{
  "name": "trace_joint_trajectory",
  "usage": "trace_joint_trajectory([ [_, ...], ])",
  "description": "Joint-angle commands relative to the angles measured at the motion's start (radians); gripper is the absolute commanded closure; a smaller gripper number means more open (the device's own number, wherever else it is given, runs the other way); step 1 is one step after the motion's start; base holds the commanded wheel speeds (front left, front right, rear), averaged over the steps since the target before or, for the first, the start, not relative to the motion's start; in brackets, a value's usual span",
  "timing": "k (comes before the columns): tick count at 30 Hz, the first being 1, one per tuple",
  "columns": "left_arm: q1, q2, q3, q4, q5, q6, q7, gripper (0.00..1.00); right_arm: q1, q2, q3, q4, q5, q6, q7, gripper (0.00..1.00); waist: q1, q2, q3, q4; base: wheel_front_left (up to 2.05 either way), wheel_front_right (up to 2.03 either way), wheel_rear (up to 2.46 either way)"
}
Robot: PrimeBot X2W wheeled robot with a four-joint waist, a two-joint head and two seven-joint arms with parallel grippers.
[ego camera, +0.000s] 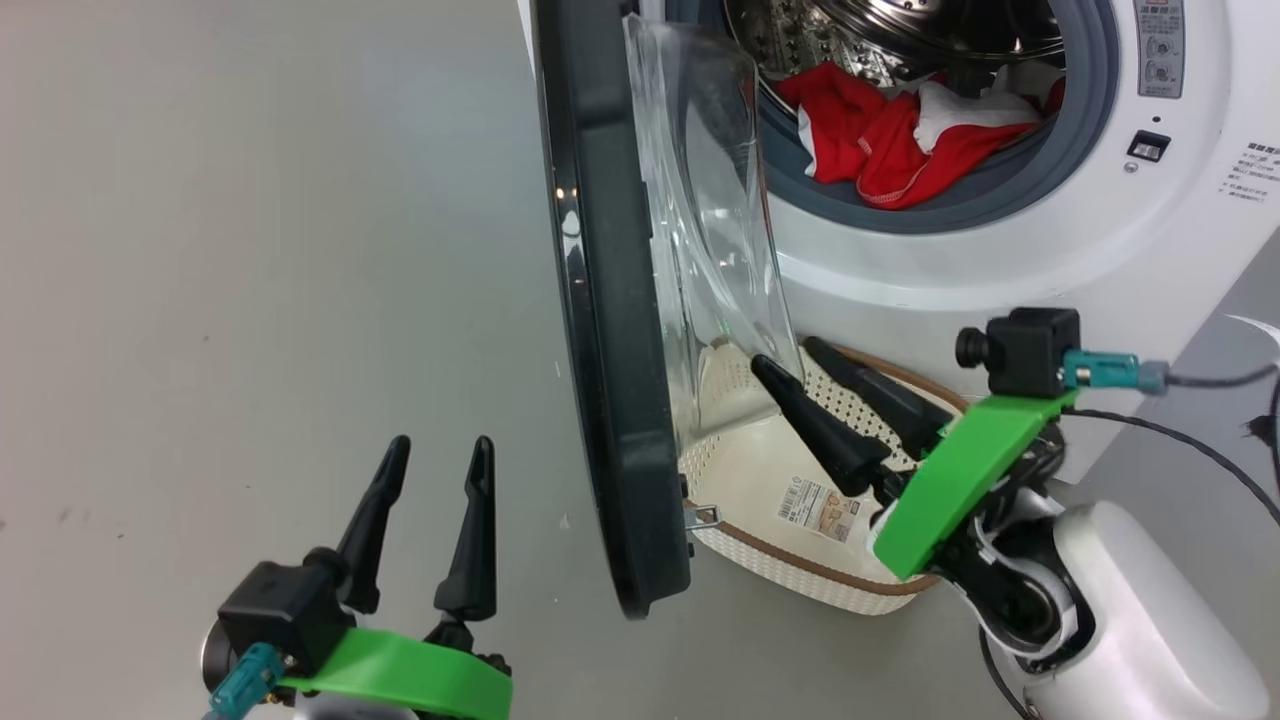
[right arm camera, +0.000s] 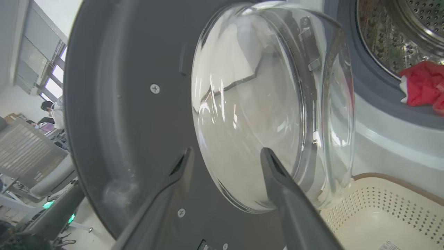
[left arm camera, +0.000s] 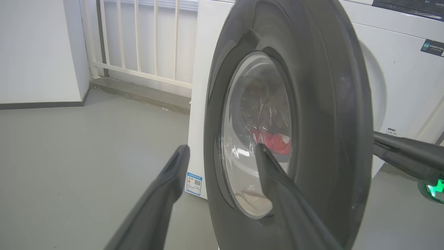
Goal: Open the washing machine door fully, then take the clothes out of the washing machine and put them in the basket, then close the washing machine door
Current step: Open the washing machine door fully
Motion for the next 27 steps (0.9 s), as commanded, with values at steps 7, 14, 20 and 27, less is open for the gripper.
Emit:
trace_joint_trajectory([
  [7,0.004,0.018,0.042,0.003,-0.013,0.0,-0.04,0.0,0.099,0.051,-0.093,-0.104,-0.341,0.007,-0.194,0.0,0.0,0.0,-0.012,-0.005,0.0,0.0,0.0],
  [14,0.012,0.015,0.049,0.016,-0.012,-0.001,-0.075,0.0,0.15,0.088,-0.154,-0.083,-0.605,0.007,-0.348,0.0,0.0,0.0,-0.021,-0.011,0.0,0.0,0.0],
  [20,0.009,0.014,0.05,0.014,0.021,0.008,-0.103,0.0,0.186,0.103,-0.214,-0.082,-0.716,0.007,-0.43,0.0,0.0,0.0,-0.013,-0.012,0.0,0.0,0.0],
  [27,0.008,0.01,0.056,0.017,0.043,0.013,-0.116,0.0,0.243,0.104,-0.22,-0.07,-0.706,0.007,-0.496,0.0,0.0,0.0,-0.009,-0.017,0.0,0.0,0.0],
])
